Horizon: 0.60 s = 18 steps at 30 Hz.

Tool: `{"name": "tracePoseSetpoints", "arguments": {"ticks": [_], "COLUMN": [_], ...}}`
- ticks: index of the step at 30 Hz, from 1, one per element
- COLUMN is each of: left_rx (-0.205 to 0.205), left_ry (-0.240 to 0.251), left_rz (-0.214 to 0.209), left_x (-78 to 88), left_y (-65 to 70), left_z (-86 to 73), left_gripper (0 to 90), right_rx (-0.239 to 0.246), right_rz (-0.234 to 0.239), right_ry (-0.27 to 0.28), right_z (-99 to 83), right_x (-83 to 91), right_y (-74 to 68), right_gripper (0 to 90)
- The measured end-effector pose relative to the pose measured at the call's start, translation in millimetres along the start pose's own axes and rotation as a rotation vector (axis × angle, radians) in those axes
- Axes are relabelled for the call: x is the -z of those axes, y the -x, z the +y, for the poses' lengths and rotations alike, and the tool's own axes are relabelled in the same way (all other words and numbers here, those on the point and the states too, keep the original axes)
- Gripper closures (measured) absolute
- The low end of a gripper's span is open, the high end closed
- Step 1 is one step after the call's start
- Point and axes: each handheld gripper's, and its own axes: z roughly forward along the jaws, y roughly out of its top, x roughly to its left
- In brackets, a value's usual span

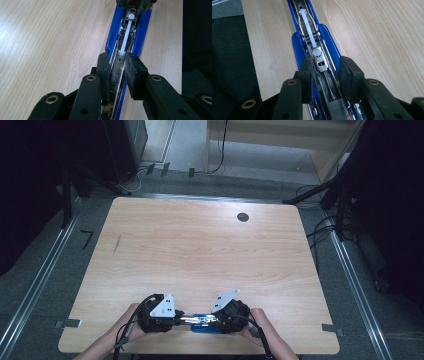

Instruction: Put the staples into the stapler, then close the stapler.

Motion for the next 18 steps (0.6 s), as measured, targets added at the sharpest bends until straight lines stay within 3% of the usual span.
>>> {"name": "tracePoseSetpoints", "arguments": {"ticks": [3, 7, 9, 18], "left_rx": [0.005, 0.014, 0.034, 0.064], "left_ry": [0.002, -0.005, -0.007, -0.009], "left_rz": [0.004, 0.016, 0.026, 0.006], "left_x": [0.9, 2.5, 2.4, 6.7], "left_y": [0.4, -3.3, -5.8, -14.9], "left_z": [-0.7, -2.0, -2.5, -8.3], "left_gripper": [74.0, 65.7, 55.6, 48.4], "right_rx": [-0.004, -0.004, 0.001, -0.003], "right_rz": [0.001, 0.002, 0.002, 0.002], "right_ry": [-0.001, -0.001, 0.0, 0.008], "right_z": [0.6, 0.3, 0.2, -0.7], "right_x": [-0.4, -0.4, -0.5, -0.7], "right_y": [-0.5, -0.7, -0.6, -0.5], "right_gripper": [66.6, 66.6, 66.7, 66.8]}}
